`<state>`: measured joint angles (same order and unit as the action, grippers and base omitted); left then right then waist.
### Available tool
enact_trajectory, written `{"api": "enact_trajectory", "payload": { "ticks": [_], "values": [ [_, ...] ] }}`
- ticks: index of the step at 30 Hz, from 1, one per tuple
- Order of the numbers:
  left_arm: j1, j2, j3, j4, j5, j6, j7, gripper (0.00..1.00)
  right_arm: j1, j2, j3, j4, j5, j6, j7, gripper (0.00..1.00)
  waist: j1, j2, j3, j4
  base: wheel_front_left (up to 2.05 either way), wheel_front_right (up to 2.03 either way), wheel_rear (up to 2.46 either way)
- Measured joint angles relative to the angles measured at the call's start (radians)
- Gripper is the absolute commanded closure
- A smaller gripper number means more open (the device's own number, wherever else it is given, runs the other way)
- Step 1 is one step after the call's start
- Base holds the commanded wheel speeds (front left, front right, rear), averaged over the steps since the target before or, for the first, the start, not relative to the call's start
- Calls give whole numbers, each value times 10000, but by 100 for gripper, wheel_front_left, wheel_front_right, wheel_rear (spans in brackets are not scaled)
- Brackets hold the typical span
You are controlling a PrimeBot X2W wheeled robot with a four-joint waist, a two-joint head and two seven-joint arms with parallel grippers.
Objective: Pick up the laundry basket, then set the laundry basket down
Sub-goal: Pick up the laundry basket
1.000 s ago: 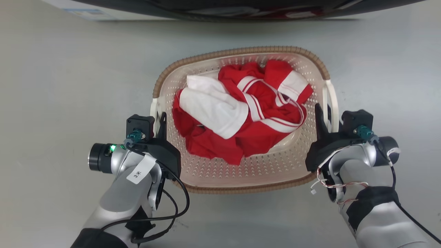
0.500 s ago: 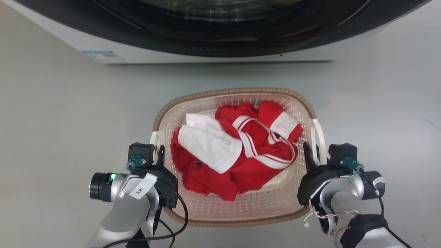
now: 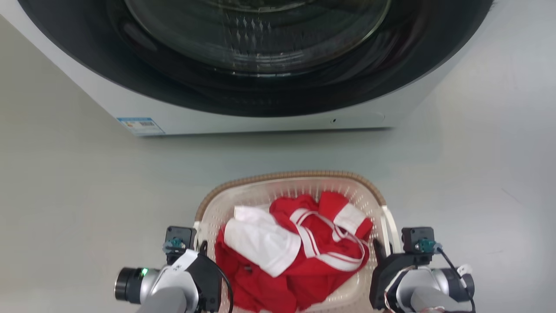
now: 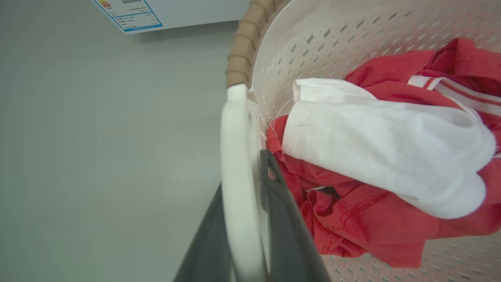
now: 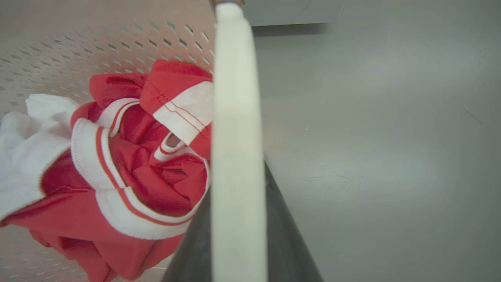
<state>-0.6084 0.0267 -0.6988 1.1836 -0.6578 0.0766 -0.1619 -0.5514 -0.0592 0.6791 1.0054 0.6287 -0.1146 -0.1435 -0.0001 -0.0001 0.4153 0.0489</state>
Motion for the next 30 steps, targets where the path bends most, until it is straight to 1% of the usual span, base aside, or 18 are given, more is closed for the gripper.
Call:
{"api": "enact_trajectory", "payload": {
  "ticks": [5, 13, 14, 25, 30],
  "values": [
    [460, 2, -182, 184, -163, -148, 370, 100, 455, 13, 456, 17, 493, -12, 445, 100, 0, 0, -682, -99, 0, 0, 0],
    [972, 10, -257, 339, -301, -238, 686, 100, 884, 23, 1028, -33, 1012, -50, 859, 100, 0, 0, -1437, -186, 0, 0, 0],
    [1127, 21, -284, 347, -353, -240, 757, 100, 1002, 23, 1166, -44, 1212, -86, 945, 100, 0, 0, -1653, -213, 0, 0, 0],
    [1855, 42, -474, 374, -456, -253, 1043, 100, 1572, 25, 1724, -29, 1791, -104, 1256, 100, -1, 0, -2592, -394, 0, 0, 0],
    [1887, 52, -550, 382, -598, -330, 1191, 100, 1588, 23, 1877, 0, 2013, -130, 1342, 100, 1, 0, -2820, -504, 0, 0, 0]
  ]
}}
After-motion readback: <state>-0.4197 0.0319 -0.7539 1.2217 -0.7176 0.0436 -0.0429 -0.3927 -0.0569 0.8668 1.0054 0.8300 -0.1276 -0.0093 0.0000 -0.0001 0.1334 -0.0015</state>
